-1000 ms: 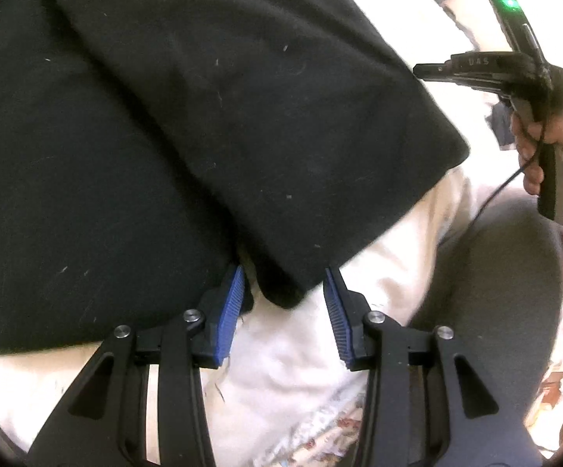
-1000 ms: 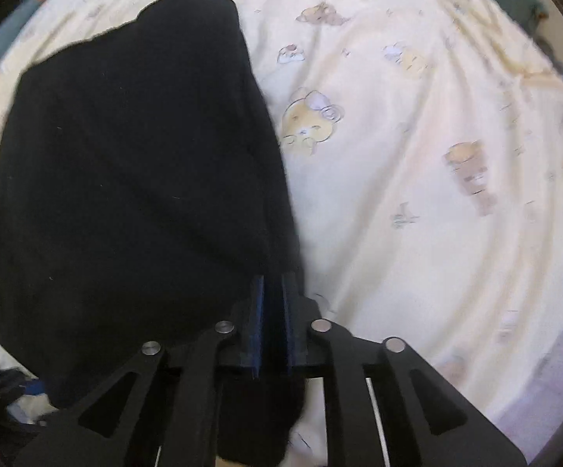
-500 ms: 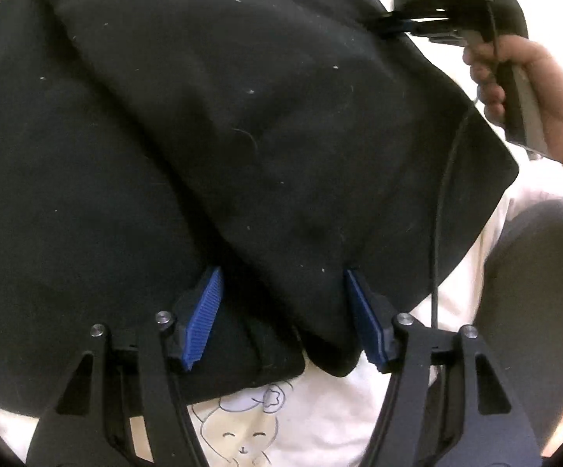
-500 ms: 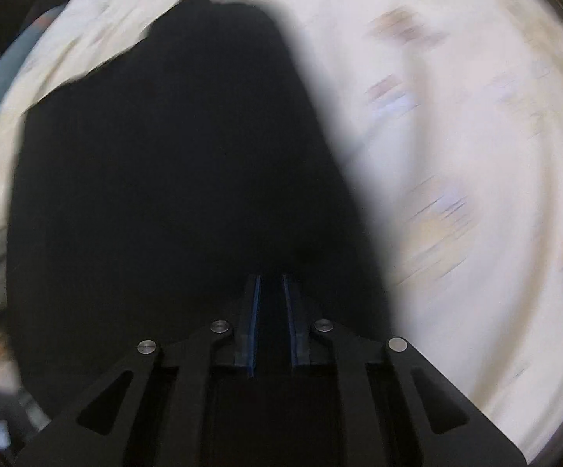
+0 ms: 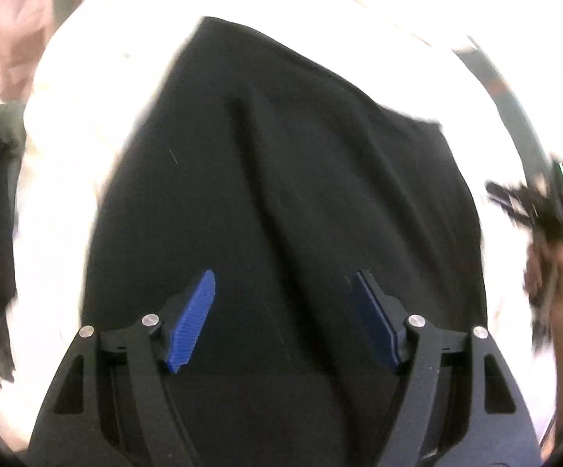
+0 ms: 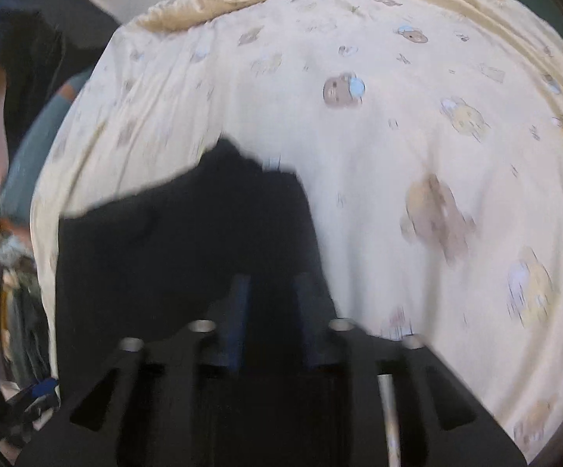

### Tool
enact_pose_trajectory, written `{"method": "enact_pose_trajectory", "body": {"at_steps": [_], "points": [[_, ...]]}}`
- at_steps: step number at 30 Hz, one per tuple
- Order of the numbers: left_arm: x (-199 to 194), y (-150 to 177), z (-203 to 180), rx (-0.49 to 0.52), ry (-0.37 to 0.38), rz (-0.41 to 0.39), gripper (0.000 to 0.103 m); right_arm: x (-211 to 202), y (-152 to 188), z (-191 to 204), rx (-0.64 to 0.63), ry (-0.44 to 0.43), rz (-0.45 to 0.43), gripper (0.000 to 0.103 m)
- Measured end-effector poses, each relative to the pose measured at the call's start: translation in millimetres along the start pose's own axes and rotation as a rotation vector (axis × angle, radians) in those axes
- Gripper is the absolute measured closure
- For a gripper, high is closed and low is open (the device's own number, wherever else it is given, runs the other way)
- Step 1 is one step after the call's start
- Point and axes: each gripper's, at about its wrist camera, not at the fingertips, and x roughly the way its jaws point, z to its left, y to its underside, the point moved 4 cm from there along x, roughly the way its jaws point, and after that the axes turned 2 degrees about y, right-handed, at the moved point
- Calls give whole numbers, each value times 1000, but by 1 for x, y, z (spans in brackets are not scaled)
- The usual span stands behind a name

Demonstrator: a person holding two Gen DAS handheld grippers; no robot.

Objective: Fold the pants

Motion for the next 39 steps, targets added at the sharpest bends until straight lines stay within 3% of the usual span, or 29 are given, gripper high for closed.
{"method": "enact_pose_trajectory", "body": {"at_steps": [1, 6, 8, 9, 11, 12, 13, 15, 18, 19, 22, 25, 30, 32, 34, 36, 38, 39], "points": [[12, -16, 8, -8, 7, -5, 33, 7, -10, -4, 26, -6, -6, 40], [51, -57, 30, -77, 17, -33, 40, 59, -47, -16, 94, -24, 20, 40], [59, -64, 26, -62, 18, -67, 42, 74, -53, -22, 102, -37, 33, 40], [60, -66, 22, -46, 10, -78, 52, 81, -56, -23, 111, -56, 43, 43], [66, -74, 11, -12, 2, -88, 55, 87, -55, -25, 120, -108, 53, 59], [70, -78, 6, -11, -3, -88, 71, 85, -56, -21, 107, -137, 36, 83], [73, -82, 2, -9, -5, -87, 100, 81, -56, -17, 79, -148, 19, 93], [71, -97, 1, 2, 2, -80, 101, 71, -58, -6, 6, -145, -26, 100], [45, -95, -9, 90, -2, -163, 101, 42, -62, 14, -126, -135, -119, 101], [30, -92, -11, 101, 32, -190, 101, 36, -65, 19, -147, -141, -138, 101], [-12, -88, 3, 73, 94, -255, 101, 19, -75, 30, -205, -158, -187, 101], [-31, -87, 19, 42, 97, -324, 101, 12, -83, 38, -223, -175, -225, 101], [20, -88, 14, 13, 0, -278, 97, 55, -96, 48, -224, -104, -174, 101], [49, -81, 18, -11, -67, -171, 87, 78, -95, 47, -211, -65, -110, 96], [59, -73, 25, -31, -109, -103, 86, 99, -93, 39, -187, 20, -33, 87], [50, -65, 21, 0, -119, -122, 82, 94, -90, 34, -186, 57, -25, 87], [30, -54, 11, 60, -148, -160, 77, 76, -84, 36, -177, 31, -41, 86], [15, -44, 0, 99, -119, -199, 70, 62, -76, 39, -180, 3, -41, 86]]}}
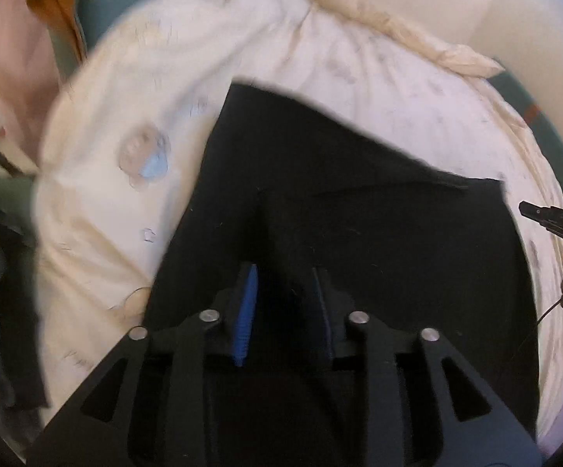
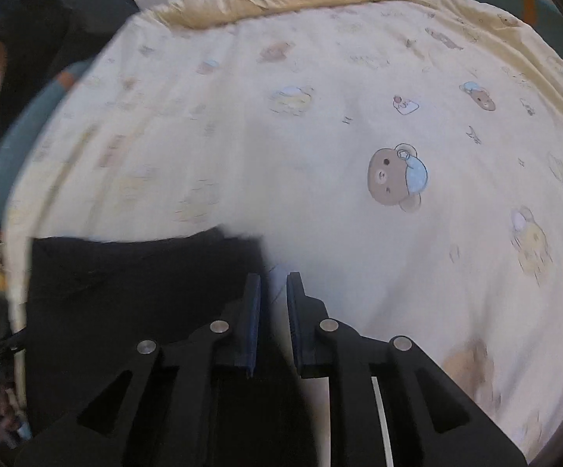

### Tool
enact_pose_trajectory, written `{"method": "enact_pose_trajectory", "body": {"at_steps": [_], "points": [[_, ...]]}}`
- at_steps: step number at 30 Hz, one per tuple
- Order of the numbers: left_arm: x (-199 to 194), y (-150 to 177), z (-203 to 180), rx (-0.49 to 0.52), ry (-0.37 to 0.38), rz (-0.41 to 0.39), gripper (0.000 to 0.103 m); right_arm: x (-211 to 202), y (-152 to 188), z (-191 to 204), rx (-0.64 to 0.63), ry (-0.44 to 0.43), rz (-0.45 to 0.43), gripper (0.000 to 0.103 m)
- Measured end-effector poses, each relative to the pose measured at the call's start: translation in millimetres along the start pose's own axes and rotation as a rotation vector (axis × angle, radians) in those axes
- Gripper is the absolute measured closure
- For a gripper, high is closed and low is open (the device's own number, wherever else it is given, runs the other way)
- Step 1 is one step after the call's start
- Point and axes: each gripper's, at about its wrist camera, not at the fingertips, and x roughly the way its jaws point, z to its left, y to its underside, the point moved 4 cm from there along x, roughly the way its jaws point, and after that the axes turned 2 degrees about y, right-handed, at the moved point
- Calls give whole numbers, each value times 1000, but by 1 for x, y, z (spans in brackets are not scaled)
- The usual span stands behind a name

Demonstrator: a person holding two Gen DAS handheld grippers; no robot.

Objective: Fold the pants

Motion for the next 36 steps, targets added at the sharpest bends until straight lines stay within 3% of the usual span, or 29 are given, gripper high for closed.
{"method": "enact_pose_trajectory", "body": {"at_steps": [1, 3, 4, 5, 6, 7, 10, 12, 15, 17, 18, 21, 23, 28, 31, 33, 36], "points": [[-9, 4, -9, 26, 34, -8, 58, -17, 12, 7, -5, -39, 4, 84], [-11, 24, -37, 94, 120, 63, 50, -42, 44, 21, 15, -130, 65, 80], [-6, 41, -56, 136, 189, 144, 50, -49, 57, 27, 30, -164, 97, 74], [-1, 53, -69, 163, 224, 201, 50, -58, 84, 35, 58, -214, 162, 67], [4, 69, -81, 187, 250, 247, 50, -64, 104, 40, 78, -222, 207, 51], [8, 86, -93, 221, 271, 286, 50, -71, 126, 46, 94, -235, 236, 45], [20, 125, -116, 327, 252, 366, 49, -88, 181, 59, 164, -313, 274, 45], [33, 139, -127, 424, 155, 359, 45, -90, 211, 60, 197, -324, 301, 45], [48, 144, -130, 466, 83, 355, 37, -79, 245, 32, 250, -136, 327, 46], [45, 141, -128, 428, 85, 359, 37, -75, 257, 1, 332, -22, 320, 54], [41, 138, -125, 410, 86, 360, 37, -79, 257, -9, 335, 11, 292, 64], [15, 130, -112, 339, 99, 357, 37, -110, 250, -15, 282, 160, 222, 55], [-8, 125, -101, 290, 100, 332, 35, -132, 248, -8, 238, 191, 181, 51], [-77, 123, -78, 216, 107, 198, 15, -183, 273, 45, 268, -130, 127, 31], [-106, 124, -64, 186, 99, 117, 11, -191, 307, 83, 335, -336, 154, 22], [-119, 126, -50, 169, 94, 88, 10, -188, 332, 101, 379, -415, 184, 20], [-134, 131, -42, 131, 94, 78, 10, -174, 373, 123, 441, -431, 248, 20]]}}
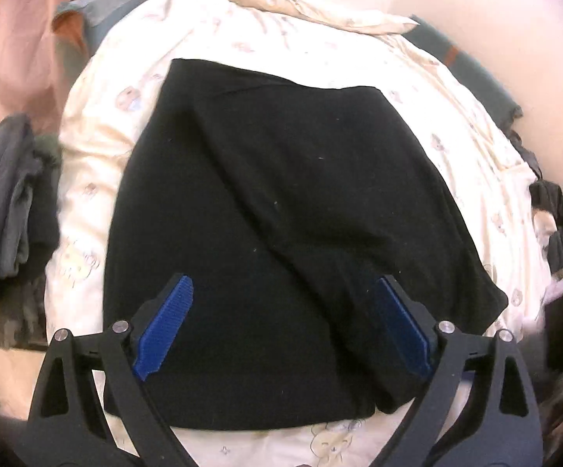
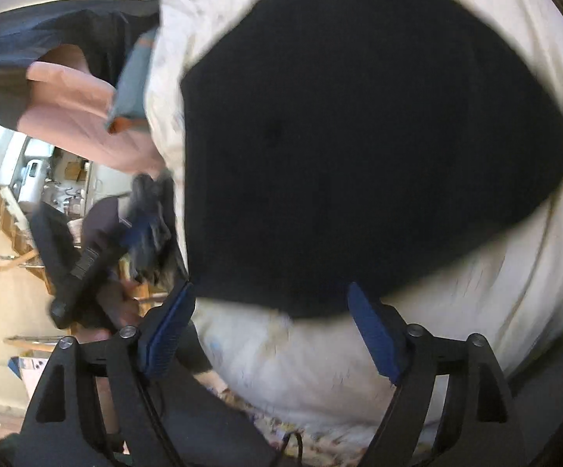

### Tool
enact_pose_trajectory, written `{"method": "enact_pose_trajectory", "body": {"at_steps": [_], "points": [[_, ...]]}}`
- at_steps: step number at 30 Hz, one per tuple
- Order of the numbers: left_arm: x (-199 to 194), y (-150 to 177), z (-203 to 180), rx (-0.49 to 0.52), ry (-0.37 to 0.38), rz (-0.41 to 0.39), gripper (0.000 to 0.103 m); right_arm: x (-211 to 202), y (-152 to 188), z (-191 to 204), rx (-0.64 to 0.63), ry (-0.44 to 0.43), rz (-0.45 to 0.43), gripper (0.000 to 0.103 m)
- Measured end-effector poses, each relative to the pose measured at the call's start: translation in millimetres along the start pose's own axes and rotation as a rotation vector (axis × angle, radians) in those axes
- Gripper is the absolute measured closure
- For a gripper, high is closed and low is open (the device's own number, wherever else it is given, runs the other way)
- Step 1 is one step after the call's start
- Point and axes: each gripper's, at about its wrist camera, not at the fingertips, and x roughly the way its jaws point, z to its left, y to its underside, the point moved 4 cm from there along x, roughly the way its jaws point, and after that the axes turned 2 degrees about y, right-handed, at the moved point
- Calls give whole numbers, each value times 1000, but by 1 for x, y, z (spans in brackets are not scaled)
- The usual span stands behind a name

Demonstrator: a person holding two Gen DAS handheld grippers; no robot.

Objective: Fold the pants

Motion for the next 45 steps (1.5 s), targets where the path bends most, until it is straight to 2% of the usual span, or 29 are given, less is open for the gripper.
{"method": "enact_pose_trajectory", "body": {"at_steps": [2, 5, 8, 12, 15, 18, 22, 24, 26, 29, 30, 31, 32, 33, 35, 38, 40, 42, 45], "points": [[-8, 1, -5, -18, 23, -12, 10, 19, 16, -10, 63, -6, 17, 20], [-13, -3, -18, 34, 15, -54, 10, 44, 20, -21, 158, 9, 25, 20], [-14, 1, -20, 48, -6, -57, 10, 49, 22, -31, 219, 3, -28, 18], [-12, 2, -17, 0, 39, -28, 10, 51, 15, -31, 219, 12, -108, 19], [-14, 1, -14, 7, 21, -41, 10, 42, 5, -34, 246, 30, -168, 22], [-15, 1, -11, -11, 26, -45, 10, 18, -15, -40, 226, 95, -271, 22], [-10, 2, -8, -42, 45, -29, 10, -15, -46, -68, 320, 137, -414, 22], [-7, 2, -8, -38, 34, -27, 10, -25, -53, -82, 399, 105, -468, 24], [-3, 3, -8, -36, 26, -26, 10, -27, -55, -85, 422, 99, -482, 27], [3, 3, -7, -45, 17, -29, 10, -32, -58, -77, 354, 189, -525, 47], [5, 3, -7, -46, 13, -32, 10, -33, -59, -76, 349, 202, -531, 62], [7, 3, -8, -44, 5, -35, 10, -32, -60, -75, 343, 223, -537, 73], [10, 4, -8, -41, -3, -35, 10, -29, -61, -72, 342, 230, -540, 76], [12, 4, -8, -41, -5, -33, 10, -28, -61, -72, 341, 242, -541, 93], [15, 5, -9, -43, 0, -27, 10, -34, -55, -73, 306, 250, -538, 95], [19, 3, -9, -58, 12, -6, 10, -48, -48, -51, 218, 244, -578, 96], [28, -8, -12, -57, -19, 30, 10, -60, -43, -31, 142, 244, -611, 96], [38, -24, -20, -55, -43, 60, 10, -65, -40, -16, 64, 254, -611, 96], [59, -61, -49, -8, -99, 105, 10, -61, -41, -11, 45, 241, -609, 96]]}}
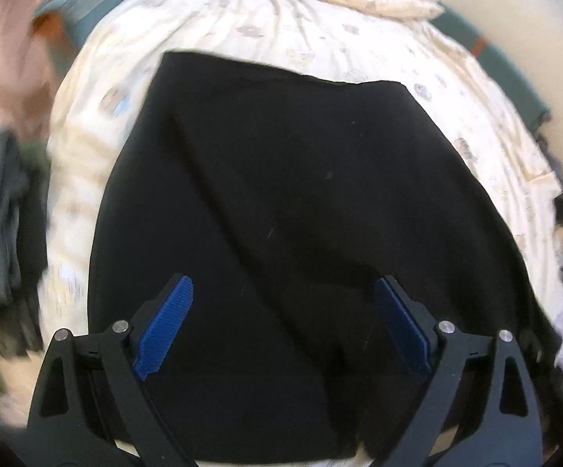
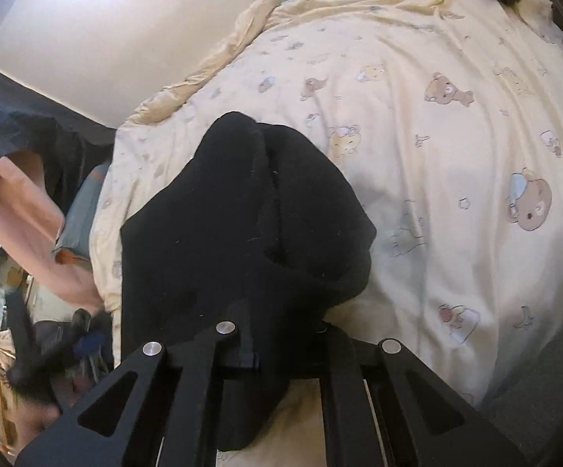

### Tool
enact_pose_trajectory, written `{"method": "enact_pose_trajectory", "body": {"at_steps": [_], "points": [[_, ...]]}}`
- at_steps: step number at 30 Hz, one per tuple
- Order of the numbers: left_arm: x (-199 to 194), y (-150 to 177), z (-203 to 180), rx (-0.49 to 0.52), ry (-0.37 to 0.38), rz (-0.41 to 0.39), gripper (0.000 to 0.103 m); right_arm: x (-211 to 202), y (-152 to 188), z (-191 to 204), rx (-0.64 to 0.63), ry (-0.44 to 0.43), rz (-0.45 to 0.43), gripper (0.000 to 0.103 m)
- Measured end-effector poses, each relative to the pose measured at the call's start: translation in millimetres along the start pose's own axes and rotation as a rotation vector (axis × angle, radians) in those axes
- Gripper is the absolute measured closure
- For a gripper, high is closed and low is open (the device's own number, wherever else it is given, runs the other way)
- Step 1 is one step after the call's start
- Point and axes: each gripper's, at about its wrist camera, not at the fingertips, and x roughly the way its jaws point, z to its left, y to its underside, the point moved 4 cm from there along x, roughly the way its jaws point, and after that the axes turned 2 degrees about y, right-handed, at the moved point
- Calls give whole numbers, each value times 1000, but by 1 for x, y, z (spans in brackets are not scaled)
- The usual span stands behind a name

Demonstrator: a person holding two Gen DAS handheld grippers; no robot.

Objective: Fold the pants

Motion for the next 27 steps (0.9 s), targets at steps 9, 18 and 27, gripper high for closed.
{"method": "enact_pose_trajectory", "body": {"at_steps": [9, 18, 27], "points": [[95, -136, -127, 33, -2, 109, 10, 25, 2, -17, 120, -40, 56, 96], [197, -206, -223, 227, -123, 223, 10, 33, 0, 39, -92, -177, 71, 96], [260, -223, -246, 274, -258, 360, 23, 47, 23, 87, -302, -237, 166, 96]]}}
